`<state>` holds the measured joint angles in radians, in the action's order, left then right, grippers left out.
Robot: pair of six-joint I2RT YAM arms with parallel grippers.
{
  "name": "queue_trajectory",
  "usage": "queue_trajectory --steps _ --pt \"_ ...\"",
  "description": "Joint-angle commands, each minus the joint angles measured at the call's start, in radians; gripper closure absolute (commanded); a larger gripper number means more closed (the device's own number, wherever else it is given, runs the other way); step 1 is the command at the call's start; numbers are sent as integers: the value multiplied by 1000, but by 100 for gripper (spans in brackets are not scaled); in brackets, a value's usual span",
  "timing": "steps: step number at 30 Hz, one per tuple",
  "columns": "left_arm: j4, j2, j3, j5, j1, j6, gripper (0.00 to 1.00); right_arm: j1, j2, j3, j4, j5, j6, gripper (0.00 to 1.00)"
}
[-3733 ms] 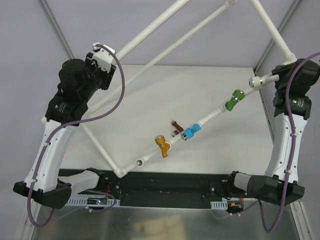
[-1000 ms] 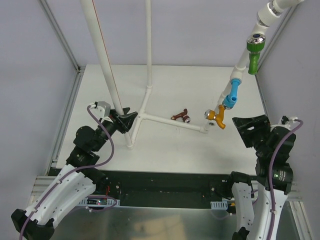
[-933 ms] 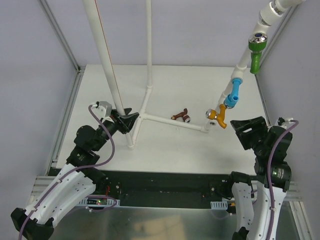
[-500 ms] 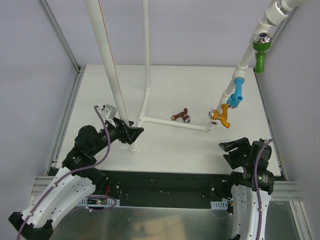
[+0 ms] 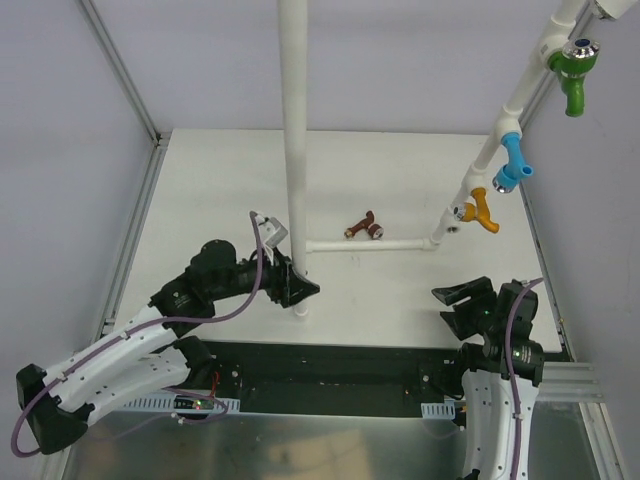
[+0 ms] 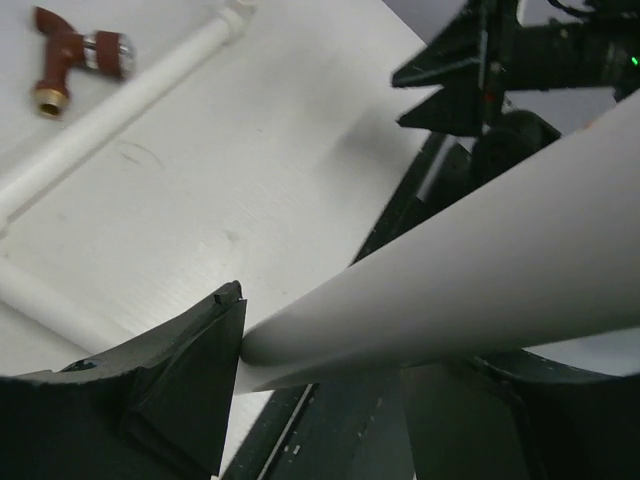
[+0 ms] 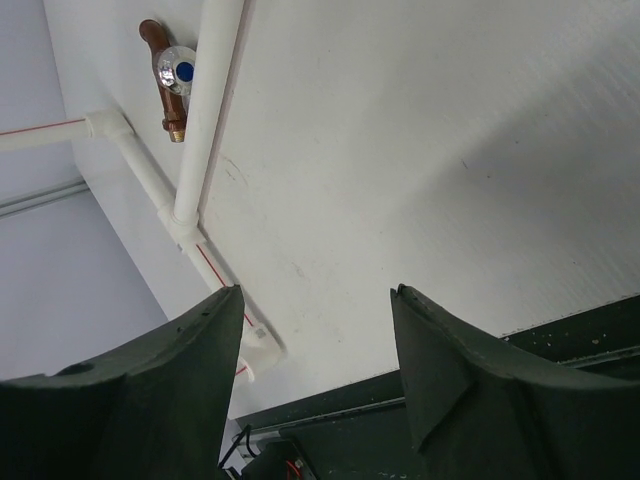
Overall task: Install the water faucets
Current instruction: Pick up the water faucet from the center of the board.
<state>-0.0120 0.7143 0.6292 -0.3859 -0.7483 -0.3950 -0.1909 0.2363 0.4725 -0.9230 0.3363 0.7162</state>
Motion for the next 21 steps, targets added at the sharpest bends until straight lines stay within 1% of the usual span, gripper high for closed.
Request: queue_trajectory --steps 1,5,9,12,15,17,21 --pt "78 39 -11 62 -214 -19 40 5 0 -29 41 32 12 33" --pt "188 183 0 183 -435 -12 40 5 1 -32 52 24 14 33" --pt "273 319 35 223 -534 -18 40 5 8 -32 55 32 14 33" --pt "291 352 43 240 -569 -18 39 5 9 -31 59 30 11 32" --pt "282 294 12 269 -572 -25 38 5 18 -32 70 35 11 33" --pt "233 229 0 292 -572 -16 37 5 27 -31 81 40 9 32" --pt "52 55 -11 372 -572 15 36 5 41 -29 121 64 11 32"
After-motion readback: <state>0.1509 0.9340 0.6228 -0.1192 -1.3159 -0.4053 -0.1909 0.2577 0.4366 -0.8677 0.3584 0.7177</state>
